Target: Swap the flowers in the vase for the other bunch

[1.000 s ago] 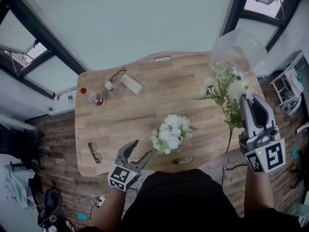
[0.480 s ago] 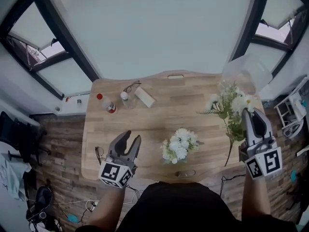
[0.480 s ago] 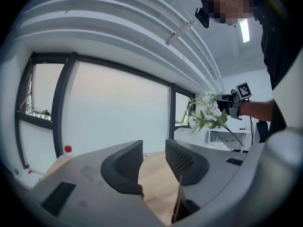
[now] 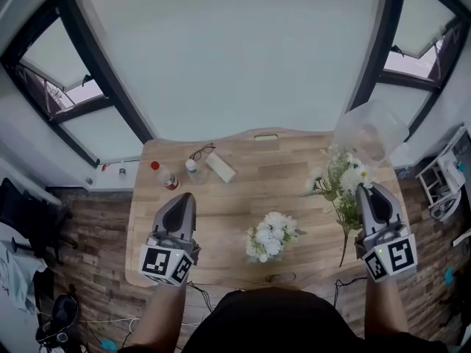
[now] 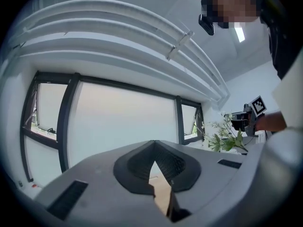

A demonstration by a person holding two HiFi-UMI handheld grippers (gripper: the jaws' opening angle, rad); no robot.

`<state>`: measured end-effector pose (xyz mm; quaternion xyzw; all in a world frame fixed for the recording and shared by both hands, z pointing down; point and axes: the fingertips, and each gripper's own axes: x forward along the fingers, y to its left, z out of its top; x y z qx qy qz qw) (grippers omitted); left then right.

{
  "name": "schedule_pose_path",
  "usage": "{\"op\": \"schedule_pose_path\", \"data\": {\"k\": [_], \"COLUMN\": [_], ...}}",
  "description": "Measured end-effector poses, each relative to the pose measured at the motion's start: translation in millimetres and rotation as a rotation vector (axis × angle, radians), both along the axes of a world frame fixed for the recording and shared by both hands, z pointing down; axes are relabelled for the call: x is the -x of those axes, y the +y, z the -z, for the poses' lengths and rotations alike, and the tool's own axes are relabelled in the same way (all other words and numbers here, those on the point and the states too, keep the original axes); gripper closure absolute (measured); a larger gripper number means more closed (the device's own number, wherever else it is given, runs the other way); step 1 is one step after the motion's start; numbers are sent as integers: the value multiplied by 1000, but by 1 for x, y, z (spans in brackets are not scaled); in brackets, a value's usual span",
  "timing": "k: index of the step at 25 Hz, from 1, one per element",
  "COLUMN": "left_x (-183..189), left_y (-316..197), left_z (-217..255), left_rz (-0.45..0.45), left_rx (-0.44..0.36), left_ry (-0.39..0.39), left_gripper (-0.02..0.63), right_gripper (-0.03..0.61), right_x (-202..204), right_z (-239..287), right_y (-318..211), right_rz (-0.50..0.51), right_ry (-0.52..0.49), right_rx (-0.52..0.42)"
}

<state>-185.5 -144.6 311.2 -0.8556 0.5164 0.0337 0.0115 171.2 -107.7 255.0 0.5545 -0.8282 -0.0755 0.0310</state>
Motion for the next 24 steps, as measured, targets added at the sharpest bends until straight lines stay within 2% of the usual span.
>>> {"op": "schedule_pose_path", "data": {"k": [9,24], "left_x": [-1,3], "left_y": [0,-3], "left_z": [-13,-6], "left_rz": [-2,21], "left_rx": [31,-3], "left_ry": [-1,18], "left_gripper": [607,607], "right_gripper": [518,518], "right_x": [-8,-5], "right_z": [-6,-3], "right_y": [-1,-5], "right_rz": [-26,-30], "right_ry": [-14,-14], "right_rx": [10,14]}}
